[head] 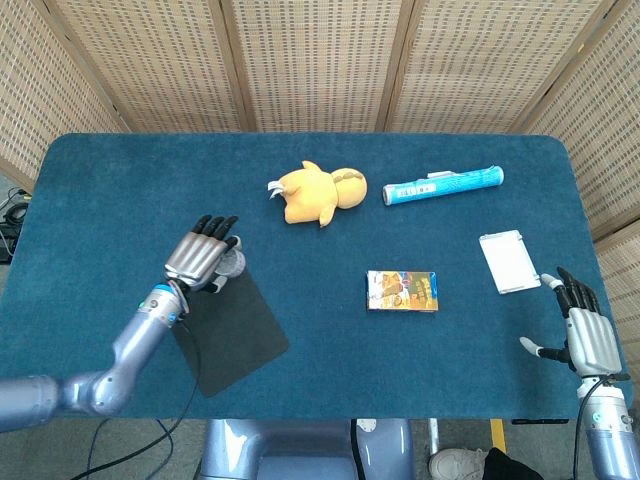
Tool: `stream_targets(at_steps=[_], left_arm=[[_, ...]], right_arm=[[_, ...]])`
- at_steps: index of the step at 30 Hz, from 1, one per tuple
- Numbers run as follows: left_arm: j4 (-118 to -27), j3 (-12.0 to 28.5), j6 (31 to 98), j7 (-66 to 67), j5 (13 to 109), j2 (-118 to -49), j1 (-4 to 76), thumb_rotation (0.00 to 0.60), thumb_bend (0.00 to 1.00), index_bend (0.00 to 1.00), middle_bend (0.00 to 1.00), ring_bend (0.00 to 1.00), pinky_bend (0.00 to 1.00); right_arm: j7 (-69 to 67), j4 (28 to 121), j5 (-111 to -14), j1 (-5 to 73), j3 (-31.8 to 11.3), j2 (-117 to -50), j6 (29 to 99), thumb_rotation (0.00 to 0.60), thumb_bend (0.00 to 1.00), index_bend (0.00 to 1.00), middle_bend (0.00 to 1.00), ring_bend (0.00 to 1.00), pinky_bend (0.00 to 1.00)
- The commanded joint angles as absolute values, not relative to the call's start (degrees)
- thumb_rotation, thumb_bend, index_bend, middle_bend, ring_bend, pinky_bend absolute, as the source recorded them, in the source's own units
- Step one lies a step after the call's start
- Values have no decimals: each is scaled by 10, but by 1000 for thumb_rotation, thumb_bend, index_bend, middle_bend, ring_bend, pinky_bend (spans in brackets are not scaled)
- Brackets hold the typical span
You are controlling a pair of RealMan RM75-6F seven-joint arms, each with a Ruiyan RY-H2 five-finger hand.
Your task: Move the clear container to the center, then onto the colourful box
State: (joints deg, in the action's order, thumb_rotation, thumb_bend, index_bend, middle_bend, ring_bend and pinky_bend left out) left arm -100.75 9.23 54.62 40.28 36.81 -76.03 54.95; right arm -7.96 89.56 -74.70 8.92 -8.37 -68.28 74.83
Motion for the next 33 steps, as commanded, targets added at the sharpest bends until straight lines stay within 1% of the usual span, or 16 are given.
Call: stream_targets(at_steps=[1, 4, 7, 11, 14, 19, 21, 22, 24, 26, 29, 33], left_arm=[[-1009, 104, 574, 450, 315, -817, 598, 600, 445, 447, 0, 0, 0], [-997, 105, 578, 469, 296, -841, 617, 600, 442, 441, 0, 0, 0], [-966, 106, 577, 497, 269, -888, 648, 600, 442, 437, 0, 0, 0], [-941, 103, 583, 518, 243, -923, 669, 600, 440, 436, 0, 0, 0], [-925, 97, 589, 530, 237, -940, 679, 600, 442, 432, 0, 0, 0], [-902, 98, 595, 519, 253, -962, 681, 600, 438, 423, 0, 0, 0], [-897, 99, 595, 516, 256, -969, 682, 600, 435, 392, 0, 0, 0], [-895, 98, 594, 516, 257, -972, 682, 600, 431, 356, 0, 0, 0], [-893, 96, 588, 518, 258, -974, 684, 600, 424, 254, 0, 0, 0], [-893, 93, 582, 520, 259, -976, 686, 600, 418, 128, 0, 0, 0], [-890, 89, 581, 527, 250, -981, 690, 600, 413, 63, 0, 0, 0], [-893, 89, 587, 523, 253, -980, 687, 600, 406, 15, 0, 0, 0]], right_arm=[[-88, 892, -746, 90, -85, -680, 743, 600, 13, 118, 0, 0, 11], [-97, 889, -744, 91, -86, -679, 739, 600, 12, 118, 0, 0, 6], [-113, 885, -741, 93, -87, -676, 730, 600, 11, 118, 0, 0, 4], [-129, 882, -741, 94, -87, -672, 723, 600, 12, 118, 0, 0, 1], [-136, 881, -745, 93, -85, -671, 723, 600, 11, 118, 0, 0, 0], [-151, 884, -747, 90, -85, -665, 726, 600, 12, 125, 0, 0, 0], [-157, 883, -746, 89, -87, -663, 727, 600, 12, 125, 0, 0, 0], [-160, 883, -746, 88, -87, -663, 727, 600, 13, 125, 0, 0, 0], [-165, 880, -746, 88, -88, -663, 728, 600, 13, 125, 0, 0, 0], [-168, 879, -746, 88, -88, -663, 727, 600, 12, 125, 0, 0, 0], [-170, 880, -749, 88, -86, -661, 727, 600, 12, 125, 0, 0, 0], [-170, 880, -749, 88, -86, -661, 727, 600, 12, 125, 0, 0, 0]])
